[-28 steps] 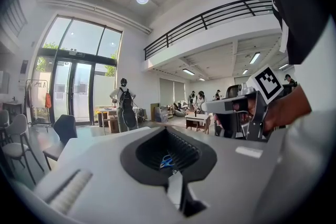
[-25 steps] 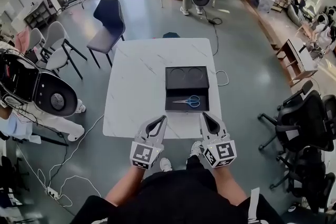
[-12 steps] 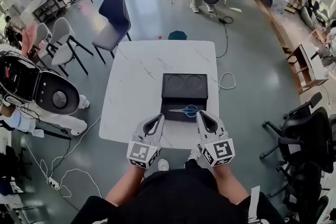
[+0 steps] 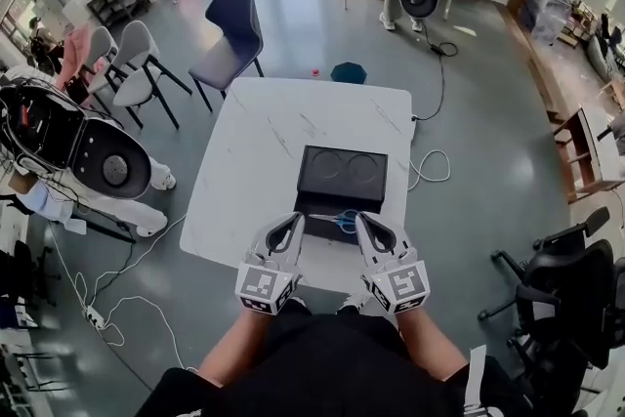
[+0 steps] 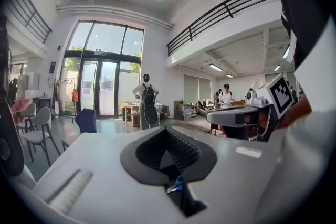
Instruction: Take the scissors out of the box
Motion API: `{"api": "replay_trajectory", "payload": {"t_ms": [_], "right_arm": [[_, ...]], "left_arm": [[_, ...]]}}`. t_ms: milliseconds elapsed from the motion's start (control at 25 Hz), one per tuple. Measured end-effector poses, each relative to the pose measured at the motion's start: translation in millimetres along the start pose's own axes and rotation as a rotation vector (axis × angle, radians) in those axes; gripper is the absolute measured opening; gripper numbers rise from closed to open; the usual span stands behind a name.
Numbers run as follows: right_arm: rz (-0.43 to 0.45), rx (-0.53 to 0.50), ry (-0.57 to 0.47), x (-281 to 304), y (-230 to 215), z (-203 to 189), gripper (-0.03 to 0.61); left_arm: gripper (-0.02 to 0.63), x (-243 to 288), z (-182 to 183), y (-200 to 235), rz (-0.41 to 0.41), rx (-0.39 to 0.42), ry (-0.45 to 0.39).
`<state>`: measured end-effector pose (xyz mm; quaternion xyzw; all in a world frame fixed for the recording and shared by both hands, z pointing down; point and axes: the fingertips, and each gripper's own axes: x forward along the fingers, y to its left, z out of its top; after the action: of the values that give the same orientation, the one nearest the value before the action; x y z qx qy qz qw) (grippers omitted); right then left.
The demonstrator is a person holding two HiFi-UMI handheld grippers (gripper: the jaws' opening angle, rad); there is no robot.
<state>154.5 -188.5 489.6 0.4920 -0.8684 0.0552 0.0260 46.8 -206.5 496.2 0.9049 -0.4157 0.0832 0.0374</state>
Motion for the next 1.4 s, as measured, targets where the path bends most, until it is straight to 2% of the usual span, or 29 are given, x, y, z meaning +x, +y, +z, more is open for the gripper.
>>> {"api": "replay_trajectory", "payload": {"t_ms": [320,720,1120,1400], "right_arm": [[0.078,-0.012,0.074,13.3,4.6,-24.9,0.008],[0.077,-0.110,0.199,28.7,6.5,-59.4,0.008],[0.147,-0.308,0.483,41.6,4.9,-129.5,0.008],[0.237,-0.458,0.686,53.5,1.2,-175.3,0.013]], "left_arm": [[0.009,1.7,-12.8,2.6,0.022,-0.025,0.030],[0.009,4.2,-29.4,18.2,-0.025,-0.046,0.058],[0.009,1.9,-46.4,36.8,-0.028,-0.069,0.084],[0.009,-10.1,-64.8,42.7,-0.015,-0.111,0.121]]}}
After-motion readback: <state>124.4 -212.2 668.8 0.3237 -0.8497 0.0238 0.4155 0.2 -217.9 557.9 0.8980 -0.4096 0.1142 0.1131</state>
